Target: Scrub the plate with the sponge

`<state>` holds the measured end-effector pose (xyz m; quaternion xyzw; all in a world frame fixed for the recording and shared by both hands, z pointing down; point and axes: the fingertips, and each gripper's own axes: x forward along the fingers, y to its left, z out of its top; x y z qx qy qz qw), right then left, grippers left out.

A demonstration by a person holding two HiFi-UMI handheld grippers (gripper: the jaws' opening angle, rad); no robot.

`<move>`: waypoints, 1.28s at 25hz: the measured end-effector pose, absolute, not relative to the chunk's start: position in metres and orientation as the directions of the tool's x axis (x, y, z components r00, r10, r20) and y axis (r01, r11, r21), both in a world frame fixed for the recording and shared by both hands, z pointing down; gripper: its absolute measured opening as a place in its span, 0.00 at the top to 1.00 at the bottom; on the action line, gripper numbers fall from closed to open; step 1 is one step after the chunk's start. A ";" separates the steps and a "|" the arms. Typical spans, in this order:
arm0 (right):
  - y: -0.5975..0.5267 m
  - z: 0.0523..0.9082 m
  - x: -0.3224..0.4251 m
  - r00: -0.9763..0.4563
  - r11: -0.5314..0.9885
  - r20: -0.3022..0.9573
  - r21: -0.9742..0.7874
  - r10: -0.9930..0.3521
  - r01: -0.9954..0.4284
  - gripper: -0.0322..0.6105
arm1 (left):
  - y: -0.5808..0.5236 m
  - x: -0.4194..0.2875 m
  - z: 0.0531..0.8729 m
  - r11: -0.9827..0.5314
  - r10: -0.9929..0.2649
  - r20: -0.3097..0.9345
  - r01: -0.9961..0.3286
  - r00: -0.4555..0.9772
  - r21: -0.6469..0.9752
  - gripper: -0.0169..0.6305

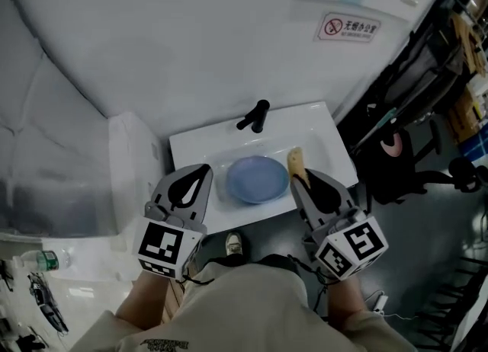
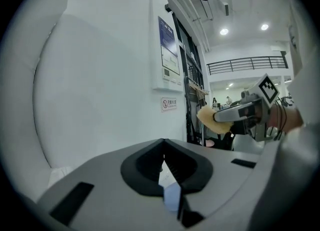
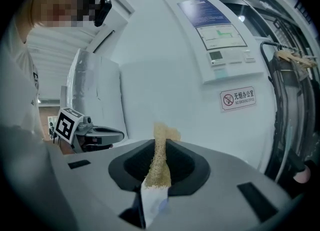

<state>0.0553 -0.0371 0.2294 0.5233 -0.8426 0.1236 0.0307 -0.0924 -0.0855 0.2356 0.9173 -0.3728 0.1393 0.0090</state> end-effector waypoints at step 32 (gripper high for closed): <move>-0.172 0.417 0.051 -0.623 0.607 0.526 -0.231 -0.580 -0.760 0.84 | -0.183 -0.065 0.412 -0.548 -0.553 0.590 -0.790 0.588 0.274 0.78</move>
